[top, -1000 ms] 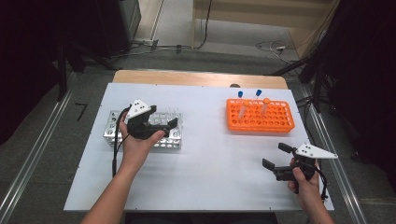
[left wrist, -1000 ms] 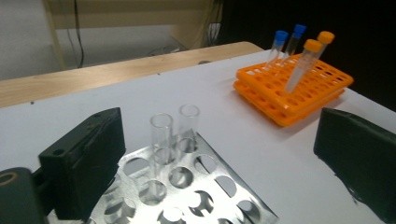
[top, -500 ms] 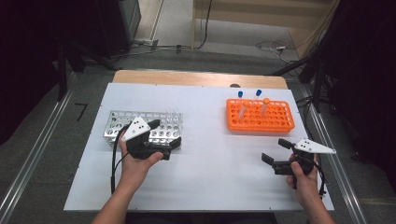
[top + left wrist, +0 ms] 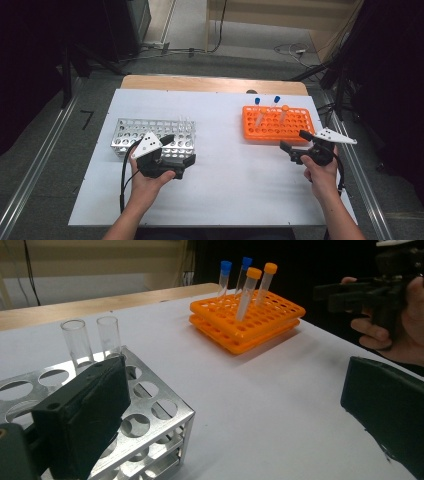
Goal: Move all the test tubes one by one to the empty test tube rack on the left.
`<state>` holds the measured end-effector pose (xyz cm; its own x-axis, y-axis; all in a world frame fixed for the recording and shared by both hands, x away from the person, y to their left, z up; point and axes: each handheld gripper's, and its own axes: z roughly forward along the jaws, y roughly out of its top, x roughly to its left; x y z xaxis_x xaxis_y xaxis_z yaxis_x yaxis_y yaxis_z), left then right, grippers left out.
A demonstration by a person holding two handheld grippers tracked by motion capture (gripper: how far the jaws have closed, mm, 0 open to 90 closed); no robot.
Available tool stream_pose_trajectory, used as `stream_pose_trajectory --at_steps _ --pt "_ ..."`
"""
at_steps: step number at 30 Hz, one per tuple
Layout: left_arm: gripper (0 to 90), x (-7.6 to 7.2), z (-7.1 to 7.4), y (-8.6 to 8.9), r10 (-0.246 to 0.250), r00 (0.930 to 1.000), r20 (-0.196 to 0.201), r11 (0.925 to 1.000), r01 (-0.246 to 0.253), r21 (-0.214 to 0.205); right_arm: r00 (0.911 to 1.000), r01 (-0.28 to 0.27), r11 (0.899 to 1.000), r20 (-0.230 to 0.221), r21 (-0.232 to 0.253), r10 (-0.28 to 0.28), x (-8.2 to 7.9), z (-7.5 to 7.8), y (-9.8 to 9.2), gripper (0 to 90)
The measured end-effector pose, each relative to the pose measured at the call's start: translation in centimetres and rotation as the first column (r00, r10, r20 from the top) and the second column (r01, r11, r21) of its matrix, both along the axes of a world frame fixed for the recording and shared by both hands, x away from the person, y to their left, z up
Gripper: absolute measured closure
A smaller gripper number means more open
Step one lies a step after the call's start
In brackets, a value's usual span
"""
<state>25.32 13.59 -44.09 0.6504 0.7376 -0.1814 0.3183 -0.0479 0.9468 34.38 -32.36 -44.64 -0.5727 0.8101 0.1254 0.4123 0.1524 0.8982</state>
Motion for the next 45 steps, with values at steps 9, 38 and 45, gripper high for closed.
stream_pose_trajectory --at_steps 9,38,45 --pt "0.0 0.1 -0.4 0.2 0.003 0.9998 -0.019 1.0000 -0.004 -0.003 0.9940 0.105 0.993 -0.025 -0.056 -0.106 4.3 -0.5 1.0 29.1" --pt "0.0 0.1 -0.4 0.4 0.017 0.9996 -0.023 0.9998 -0.017 -0.007 0.9679 0.249 0.961 -0.004 -0.122 -0.251 8.6 -2.0 2.5 72.9" --pt "0.0 0.0 -0.4 0.2 0.010 0.9997 -0.021 0.9999 -0.010 -0.003 0.9665 0.256 0.965 0.020 -0.059 -0.256 7.7 -0.6 1.8 73.1"
